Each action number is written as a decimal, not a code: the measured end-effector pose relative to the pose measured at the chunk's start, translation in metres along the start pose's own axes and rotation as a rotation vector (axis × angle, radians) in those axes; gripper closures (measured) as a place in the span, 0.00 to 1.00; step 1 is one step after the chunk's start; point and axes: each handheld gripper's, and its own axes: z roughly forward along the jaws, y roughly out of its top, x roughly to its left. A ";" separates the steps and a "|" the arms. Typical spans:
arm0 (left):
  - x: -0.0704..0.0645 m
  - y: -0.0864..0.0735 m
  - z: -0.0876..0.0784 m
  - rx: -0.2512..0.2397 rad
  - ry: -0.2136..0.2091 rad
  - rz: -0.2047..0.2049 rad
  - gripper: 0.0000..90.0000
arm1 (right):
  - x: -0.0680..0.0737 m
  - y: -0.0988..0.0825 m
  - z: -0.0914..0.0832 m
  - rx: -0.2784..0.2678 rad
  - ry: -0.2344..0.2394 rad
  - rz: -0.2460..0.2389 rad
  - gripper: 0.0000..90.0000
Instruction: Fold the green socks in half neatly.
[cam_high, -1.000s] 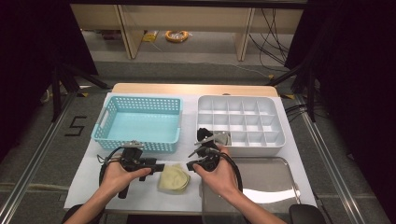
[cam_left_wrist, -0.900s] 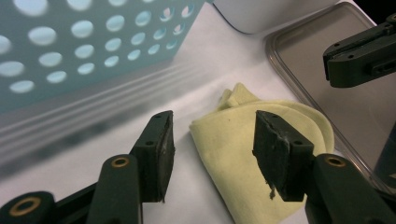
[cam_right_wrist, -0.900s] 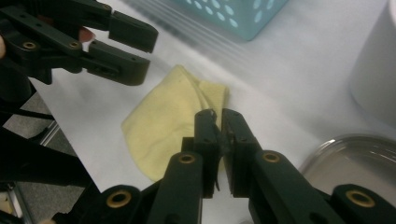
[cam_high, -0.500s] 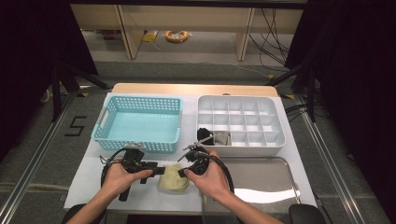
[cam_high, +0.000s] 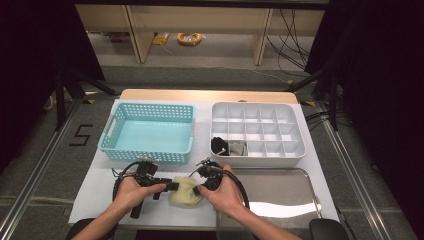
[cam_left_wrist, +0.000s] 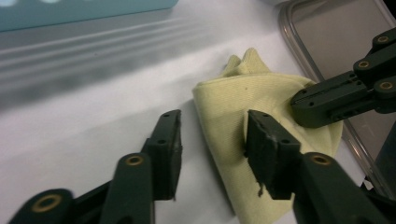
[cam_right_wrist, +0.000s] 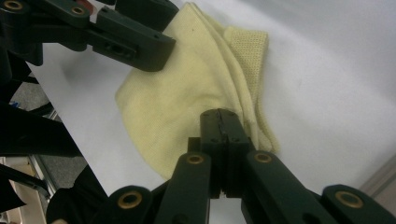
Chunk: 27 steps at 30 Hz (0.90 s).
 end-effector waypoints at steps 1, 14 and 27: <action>-0.001 0.000 0.000 0.011 0.005 -0.001 0.69 | 0.000 0.000 0.000 0.002 -0.001 0.001 1.00; -0.009 0.002 -0.011 -0.024 -0.115 -0.033 0.90 | 0.005 0.004 -0.002 -0.024 0.000 -0.009 1.00; -0.012 0.013 -0.022 -0.033 -0.164 -0.090 0.91 | 0.008 0.012 0.012 -0.019 0.021 0.026 1.00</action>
